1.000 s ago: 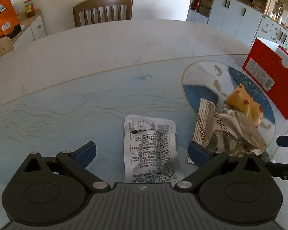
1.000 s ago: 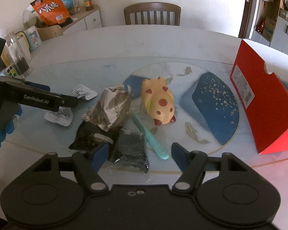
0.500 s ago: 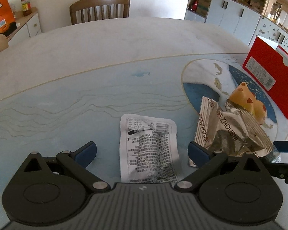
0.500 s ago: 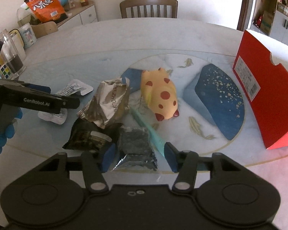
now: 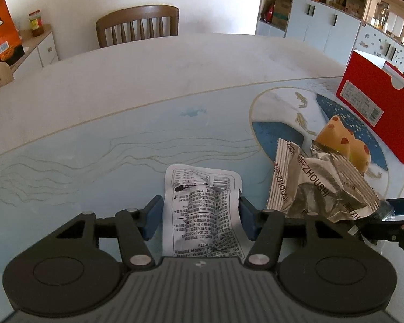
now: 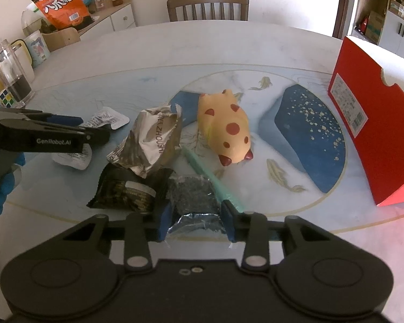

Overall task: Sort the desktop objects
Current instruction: 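Close left tool on the white sachet while right tool closes on the black bag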

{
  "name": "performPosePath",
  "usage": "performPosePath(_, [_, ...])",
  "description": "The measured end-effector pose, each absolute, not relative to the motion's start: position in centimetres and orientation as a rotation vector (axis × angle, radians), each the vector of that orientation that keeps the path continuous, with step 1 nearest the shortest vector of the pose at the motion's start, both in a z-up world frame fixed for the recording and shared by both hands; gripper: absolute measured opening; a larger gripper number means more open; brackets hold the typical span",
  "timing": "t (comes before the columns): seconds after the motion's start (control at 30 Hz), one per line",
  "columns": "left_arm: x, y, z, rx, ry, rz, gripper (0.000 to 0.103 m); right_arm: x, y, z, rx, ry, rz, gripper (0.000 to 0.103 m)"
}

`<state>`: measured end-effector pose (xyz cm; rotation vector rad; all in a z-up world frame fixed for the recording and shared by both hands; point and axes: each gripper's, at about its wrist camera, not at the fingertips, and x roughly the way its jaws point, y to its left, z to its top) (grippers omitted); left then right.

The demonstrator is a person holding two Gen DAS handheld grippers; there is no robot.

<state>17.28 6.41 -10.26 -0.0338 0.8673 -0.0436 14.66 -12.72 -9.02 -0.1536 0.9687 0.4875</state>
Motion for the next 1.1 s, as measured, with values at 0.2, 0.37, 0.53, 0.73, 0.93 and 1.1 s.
performPosePath(0.2, [17.0, 6.5, -10.1, -0.062, 0.864, -0.039, 0.056, 14.5, -13.2, -8.4, -0.146, 0.951, 0.477, 0.033])
performPosePath(0.37, [16.4, 6.4, -9.7, -0.079, 0.861, -0.038, 0.054, 14.4, -13.7, -7.9, -0.137, 0.94, 0.469, 0.031])
performPosePath(0.53, [15.6, 6.1, -9.2, -0.081, 0.862, -0.037, 0.054, 14.1, -14.1, -7.1, -0.131, 0.928, 0.471, 0.031])
performPosePath(0.73, [14.5, 5.5, -8.4, -0.087, 0.86, -0.034, 0.054, 13.9, -14.8, -6.3, -0.123, 0.914, 0.466, 0.031])
performPosePath(0.93, [13.4, 4.7, -6.7, -0.09, 0.848, -0.043, 0.054, 13.5, -15.7, -5.5, -0.114, 0.9, 0.464, 0.031])
performPosePath(1.1, [12.3, 3.3, -4.8, -0.075, 0.84, -0.039, 0.054, 13.1, -16.6, -4.7, -0.098, 0.886, 0.457, 0.031])
